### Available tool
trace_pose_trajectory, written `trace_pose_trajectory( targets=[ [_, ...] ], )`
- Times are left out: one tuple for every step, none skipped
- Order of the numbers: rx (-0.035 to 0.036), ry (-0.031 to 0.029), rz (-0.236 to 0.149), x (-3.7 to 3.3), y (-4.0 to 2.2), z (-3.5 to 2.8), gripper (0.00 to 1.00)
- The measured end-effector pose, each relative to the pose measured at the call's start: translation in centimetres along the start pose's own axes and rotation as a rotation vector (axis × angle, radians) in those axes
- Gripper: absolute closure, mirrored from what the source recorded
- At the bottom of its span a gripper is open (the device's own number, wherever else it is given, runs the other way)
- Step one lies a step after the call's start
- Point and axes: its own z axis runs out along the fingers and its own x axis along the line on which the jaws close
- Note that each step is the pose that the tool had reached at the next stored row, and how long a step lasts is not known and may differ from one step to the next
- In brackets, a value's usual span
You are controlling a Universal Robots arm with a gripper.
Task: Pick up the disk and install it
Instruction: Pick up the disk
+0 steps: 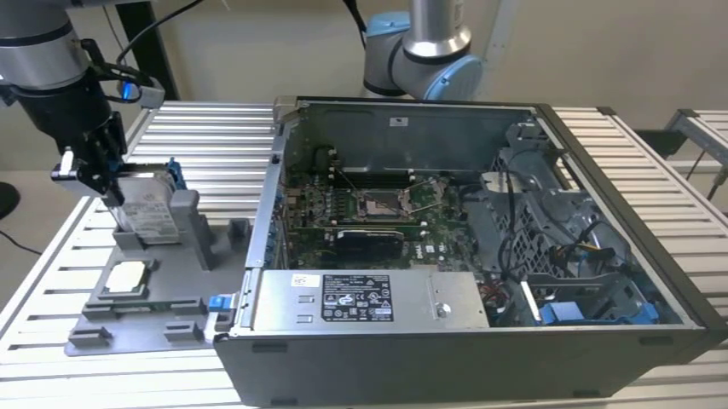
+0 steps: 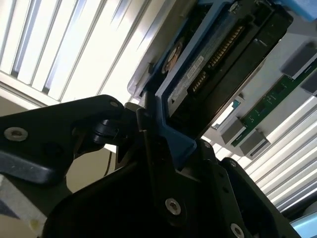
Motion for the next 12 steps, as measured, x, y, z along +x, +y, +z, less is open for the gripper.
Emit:
trace_pose_trajectory(
  targets=[
    [0.0000, 0.0000, 0.000, -0.01, 0.00, 0.00, 1.00],
    [0.0000, 0.0000, 0.000, -0.01, 0.00, 0.00, 1.00],
    [0.0000, 0.0000, 0.000, -0.01, 0.00, 0.00, 1.00],
    [0.0000, 0.0000, 0.000, -0.02, 0.00, 0.00, 1.00],
    [0.0000, 0.0000, 0.000, -0.02, 0.00, 0.00, 1.00],
    [0.0000, 0.0000, 0.000, -0.03, 0.00, 0.00, 1.00],
    [0.0000, 0.0000, 0.000, -0.03, 0.00, 0.00, 1.00],
    [0.0000, 0.0000, 0.000, -0.03, 0.00, 0.00, 1.00],
    [0.0000, 0.0000, 0.000, -0.04, 0.00, 0.00, 1.00],
    [0.0000, 0.0000, 0.000, -0.05, 0.00, 0.00, 1.00],
    [0.0000, 0.0000, 0.000, -0.05, 0.00, 0.00, 1.00],
    [0.0000, 0.0000, 0.000, -0.05, 0.00, 0.00, 1.00]
  ],
)
